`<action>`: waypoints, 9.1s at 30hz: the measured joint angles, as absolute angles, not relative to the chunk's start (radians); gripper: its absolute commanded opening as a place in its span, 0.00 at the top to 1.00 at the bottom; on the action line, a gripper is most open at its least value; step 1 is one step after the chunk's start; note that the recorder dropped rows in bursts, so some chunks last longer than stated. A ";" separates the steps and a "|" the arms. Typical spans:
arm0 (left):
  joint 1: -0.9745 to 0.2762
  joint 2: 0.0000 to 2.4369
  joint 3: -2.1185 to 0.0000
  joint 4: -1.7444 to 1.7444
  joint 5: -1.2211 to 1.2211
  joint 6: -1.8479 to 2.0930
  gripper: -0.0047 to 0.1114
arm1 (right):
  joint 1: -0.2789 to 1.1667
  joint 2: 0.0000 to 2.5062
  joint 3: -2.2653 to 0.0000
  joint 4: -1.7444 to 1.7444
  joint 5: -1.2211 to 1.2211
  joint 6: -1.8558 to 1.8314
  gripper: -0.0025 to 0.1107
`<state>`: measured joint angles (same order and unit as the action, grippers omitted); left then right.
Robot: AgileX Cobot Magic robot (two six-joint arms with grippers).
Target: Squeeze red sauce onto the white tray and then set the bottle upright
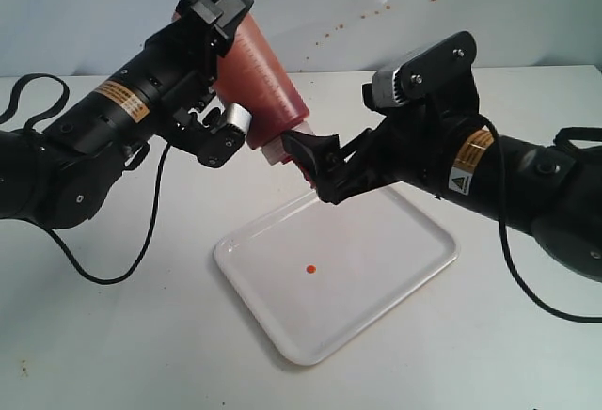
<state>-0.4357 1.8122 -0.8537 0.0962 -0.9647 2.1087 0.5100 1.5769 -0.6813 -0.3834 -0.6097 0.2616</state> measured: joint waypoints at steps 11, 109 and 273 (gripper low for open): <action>-0.436 1.812 -0.854 0.111 -0.965 2.109 0.96 | 0.510 1.581 -0.681 -0.416 -0.642 0.262 0.09; -0.436 1.812 -0.854 0.312 -0.974 2.112 0.96 | 0.529 1.762 -0.926 -0.676 -0.469 0.470 0.09; -0.281 1.930 -0.627 0.207 -1.156 -0.118 0.96 | 0.548 1.244 -0.597 -0.559 -0.303 0.380 0.62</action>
<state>-0.2814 1.9300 -0.6267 0.2071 -1.1559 -0.1177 0.5483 1.2445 -0.5967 -0.5588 -0.3035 0.3800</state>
